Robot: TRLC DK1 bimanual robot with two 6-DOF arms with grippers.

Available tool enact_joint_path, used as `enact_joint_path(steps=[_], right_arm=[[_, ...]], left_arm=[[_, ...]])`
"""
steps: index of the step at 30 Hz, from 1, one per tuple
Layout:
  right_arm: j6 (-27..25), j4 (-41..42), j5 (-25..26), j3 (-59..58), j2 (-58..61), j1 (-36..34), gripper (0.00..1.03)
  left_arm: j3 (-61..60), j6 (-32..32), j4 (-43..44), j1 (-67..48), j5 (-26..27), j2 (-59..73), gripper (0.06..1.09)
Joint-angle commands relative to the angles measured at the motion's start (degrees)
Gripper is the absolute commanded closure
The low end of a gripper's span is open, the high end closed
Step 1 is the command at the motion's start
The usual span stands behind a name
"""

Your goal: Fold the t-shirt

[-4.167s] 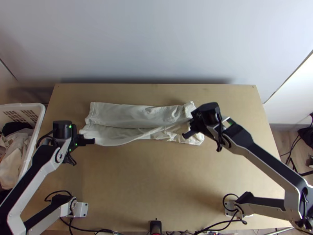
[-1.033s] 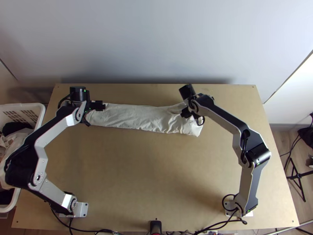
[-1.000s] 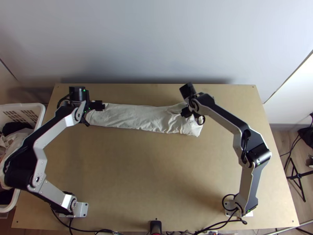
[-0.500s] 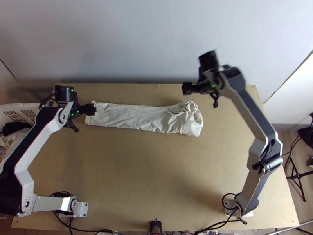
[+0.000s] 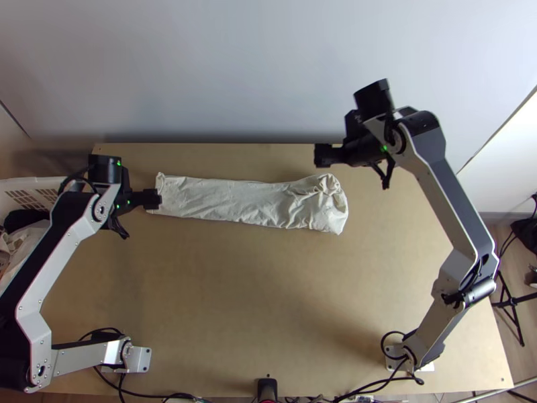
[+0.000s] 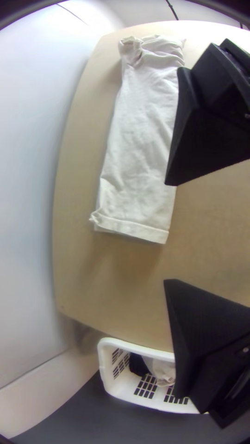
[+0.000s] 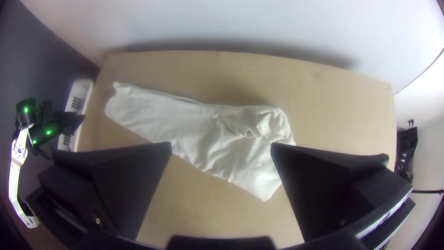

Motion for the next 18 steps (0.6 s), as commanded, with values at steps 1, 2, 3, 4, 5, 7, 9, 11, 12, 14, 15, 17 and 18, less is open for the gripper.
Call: enact_joint_path(steps=[1,2,3,4,5,7,9,11,12,14,15,17,18], right_arm=[[-8.4,-1.8,3.5,-1.3,-1.2,3.4,0.03],[-9.4,-2.1,3.4,-1.4,-1.3,3.4,0.03],[-10.0,-2.3,3.6,-1.5,-1.5,4.0,0.03],[-11.0,-2.1,3.6,-1.7,-1.6,4.3,0.04],[-11.1,-2.1,3.6,-1.8,-1.5,4.8,0.03],[-11.1,0.2,3.5,-5.0,-2.4,5.8,0.03],[-11.4,6.3,3.6,-12.3,-5.6,6.7,0.03],[-11.7,13.0,6.8,-19.5,-8.9,7.9,0.04],[-11.6,15.4,8.9,-22.6,-10.2,8.2,0.04],[-11.7,19.7,14.0,-27.5,-12.3,9.1,0.04],[-11.9,22.4,14.9,-30.4,-13.5,9.4,0.04],[-12.6,27.2,14.9,-35.4,-16.0,9.1,0.04],[-12.8,29.6,14.9,-37.7,-16.9,8.9,0.04]], left_arm=[[-6.6,1.0,3.1,-0.5,-0.4,-0.4,0.11],[-7.8,1.2,4.3,-0.5,-0.4,-0.4,0.11],[-8.9,1.8,5.5,-0.6,-0.4,-0.3,0.11],[-10.0,2.1,6.9,-0.8,-0.4,-0.2,0.11],[-10.9,2.2,8.1,-0.9,-0.4,-0.1,0.11],[-12.2,2.7,10.3,-1.1,-0.5,0.7,0.11],[-12.8,3.0,11.8,-1.1,-1.2,2.1,0.11],[-13.1,3.2,13.5,-1.1,-2.7,3.5,0.11],[-13.1,3.2,14.2,-1.1,-3.2,4.1,0.11],[-13.1,3.2,15.6,-1.1,-3.6,5.1,0.11],[-13.1,3.1,16.4,-1.1,-3.6,5.6,0.11],[-12.6,2.9,17.2,-1.5,-3.6,6.9,0.11],[-12.2,2.7,17.2,-1.7,-3.6,7.7,0.11]])
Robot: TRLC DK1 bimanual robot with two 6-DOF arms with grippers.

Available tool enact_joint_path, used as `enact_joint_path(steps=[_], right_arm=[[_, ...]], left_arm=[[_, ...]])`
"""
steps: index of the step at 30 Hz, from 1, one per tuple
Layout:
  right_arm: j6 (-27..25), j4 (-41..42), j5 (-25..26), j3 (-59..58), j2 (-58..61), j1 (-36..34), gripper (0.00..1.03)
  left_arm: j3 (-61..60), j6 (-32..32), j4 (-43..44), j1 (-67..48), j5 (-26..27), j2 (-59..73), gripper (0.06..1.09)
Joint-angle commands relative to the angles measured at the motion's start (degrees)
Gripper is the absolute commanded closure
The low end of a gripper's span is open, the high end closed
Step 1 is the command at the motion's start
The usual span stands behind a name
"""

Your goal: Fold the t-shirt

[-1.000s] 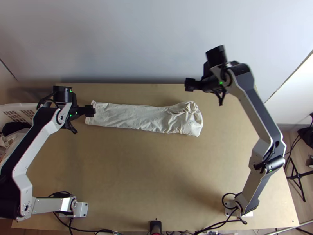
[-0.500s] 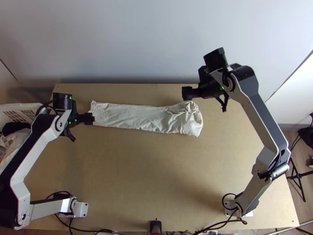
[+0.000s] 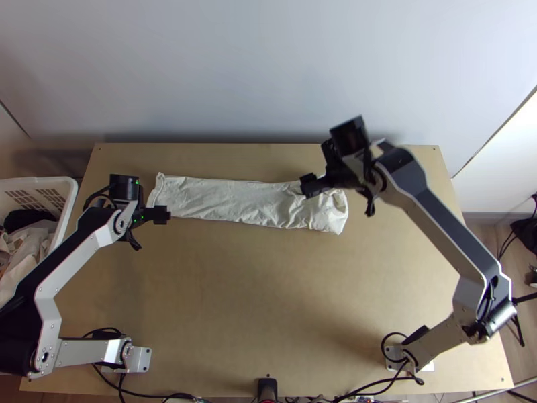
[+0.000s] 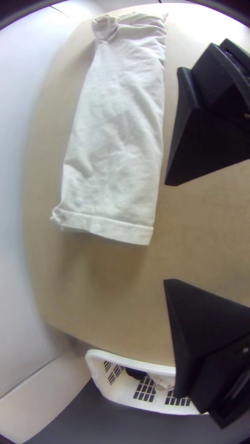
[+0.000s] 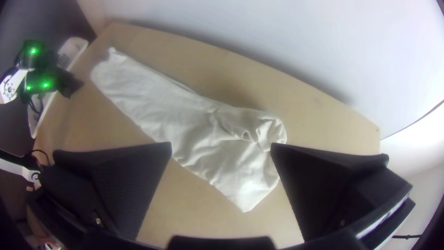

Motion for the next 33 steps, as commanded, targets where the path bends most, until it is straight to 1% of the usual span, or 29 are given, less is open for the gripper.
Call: enact_joint_path(steps=[1,2,5,8,19,24,28,29,33], right_arm=[[-1.8,15.0,4.7,-17.1,-7.3,0.8,0.04],[-2.6,16.0,4.7,-18.6,-7.4,0.3,0.04],[-2.7,18.6,4.6,-21.8,-7.3,-0.9,0.04],[-2.7,23.4,4.7,-25.3,-8.4,-1.0,0.04],[-3.0,24.5,5.4,-25.9,-6.4,-0.8,0.04],[-3.4,24.5,5.6,-25.7,-5.9,-1.2,0.04],[-3.5,24.5,5.7,-25.1,-5.6,-1.9,0.04],[-3.5,24.5,5.7,-24.9,-5.2,-1.9,0.04],[-3.7,24.5,5.6,-23.9,-4.0,-2.4,0.04]], left_arm=[[0.2,-0.3,3.5,-0.9,-1.0,4.5,0.11],[0.7,-0.5,3.6,-1.1,-1.3,5.5,0.11],[2.5,-1.4,3.6,-1.3,-2.0,8.9,0.11],[4.1,-2.2,4.0,-1.3,-2.1,11.0,0.11],[9.6,-2.8,4.7,-2.1,-2.0,18.4,0.11],[10.3,-2.8,4.9,-2.4,-2.0,21.3,0.20],[10.3,-3.0,5.3,-2.3,-2.0,23.0,0.22],[10.3,-3.0,5.7,-2.3,-2.0,23.1,0.25],[10.9,-3.7,6.1,-2.0,-2.0,24.0,0.48]])
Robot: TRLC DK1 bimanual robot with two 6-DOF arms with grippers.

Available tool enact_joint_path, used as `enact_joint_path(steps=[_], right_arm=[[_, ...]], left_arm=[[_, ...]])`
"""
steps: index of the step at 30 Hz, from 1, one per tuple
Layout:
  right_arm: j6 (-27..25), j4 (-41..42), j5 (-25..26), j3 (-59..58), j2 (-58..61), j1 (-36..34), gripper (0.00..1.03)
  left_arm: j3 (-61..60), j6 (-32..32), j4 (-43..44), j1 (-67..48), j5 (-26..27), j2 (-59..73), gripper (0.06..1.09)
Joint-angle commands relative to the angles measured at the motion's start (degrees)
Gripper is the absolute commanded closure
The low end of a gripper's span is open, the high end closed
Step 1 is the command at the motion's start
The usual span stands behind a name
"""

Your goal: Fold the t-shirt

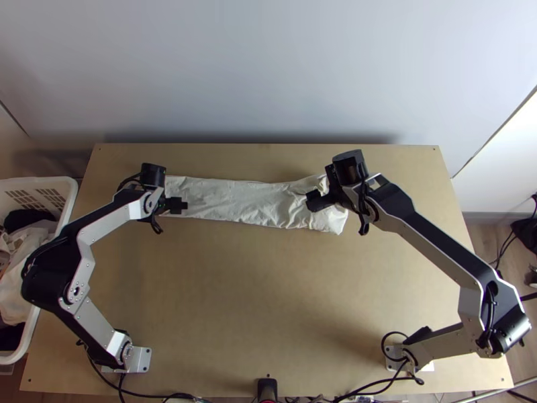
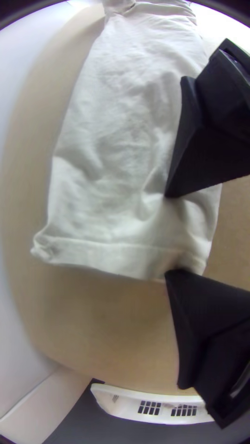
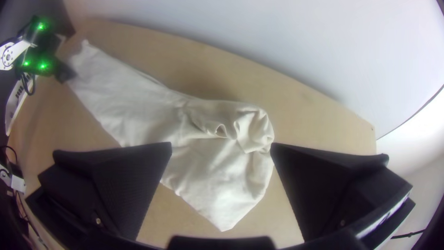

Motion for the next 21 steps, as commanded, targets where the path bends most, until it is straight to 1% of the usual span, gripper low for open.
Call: enact_joint_path(steps=[1,2,6,10,11,18,21], right_arm=[[-0.5,0.1,0.0,1.6,1.7,-0.6,0.04],[-0.6,0.1,0.1,2.1,2.0,-0.6,0.04],[-1.1,0.1,0.0,4.2,3.8,-0.6,0.04],[-1.2,0.1,0.0,5.4,5.5,-0.5,0.04],[-1.2,0.2,0.0,5.7,6.0,-0.5,0.04],[-1.3,0.2,0.0,7.6,8.8,-0.6,0.04],[-2.2,-0.2,-1.3,8.7,11.2,-0.1,0.04]], left_arm=[[1.0,-1.1,0.4,0.5,-0.1,2.6,0.52],[1.2,-1.2,0.3,0.5,-0.1,3.0,0.56],[1.8,-1.5,0.3,0.8,-0.1,3.9,0.82],[2.6,-1.7,0.3,1.1,-0.1,4.0,1.02],[2.7,-1.9,0.3,1.1,-0.1,3.7,1.05],[3.2,-2.9,0.1,-1.1,-0.1,0.3,1.05],[4.1,-2.8,-0.2,-1.9,-0.1,-0.5,1.05]])
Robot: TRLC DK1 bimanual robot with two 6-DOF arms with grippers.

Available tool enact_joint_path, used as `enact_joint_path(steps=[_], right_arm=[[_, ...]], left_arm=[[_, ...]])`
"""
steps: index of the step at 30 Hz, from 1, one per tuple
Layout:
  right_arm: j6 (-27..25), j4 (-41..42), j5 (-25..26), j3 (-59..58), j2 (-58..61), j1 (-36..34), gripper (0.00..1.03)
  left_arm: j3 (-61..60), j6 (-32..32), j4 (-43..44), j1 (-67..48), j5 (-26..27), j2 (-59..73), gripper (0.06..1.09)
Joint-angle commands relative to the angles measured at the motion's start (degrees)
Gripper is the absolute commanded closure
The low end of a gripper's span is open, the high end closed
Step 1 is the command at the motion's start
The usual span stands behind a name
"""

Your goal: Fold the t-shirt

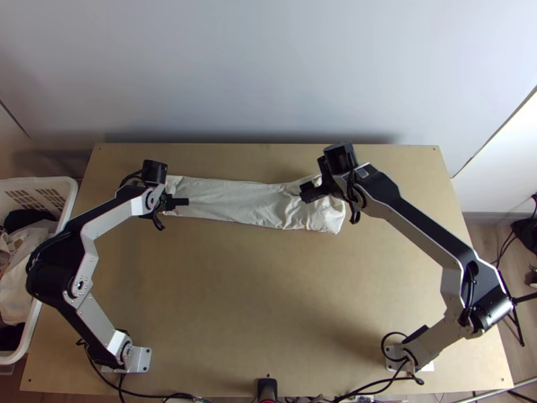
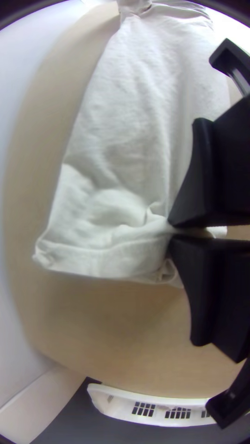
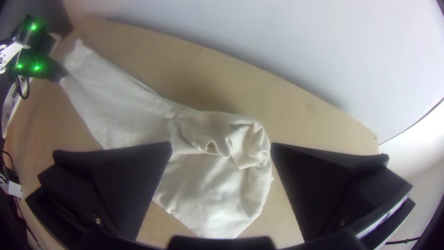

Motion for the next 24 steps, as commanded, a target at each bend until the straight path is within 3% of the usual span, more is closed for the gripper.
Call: enact_joint_path(steps=[1,8,24], right_arm=[[-0.8,-0.5,-2.2,2.4,4.7,0.7,0.04],[-0.3,-0.6,-6.5,3.0,10.8,2.7,0.04],[1.8,-1.1,-6.6,-1.4,18.6,2.7,0.04]], left_arm=[[1.9,-0.2,0.2,-1.8,0.2,-2.3,1.05],[5.8,0.6,-2.4,-2.6,0.2,-4.9,1.05],[13.6,3.7,-2.8,-11.7,0.5,-10.7,1.05]])
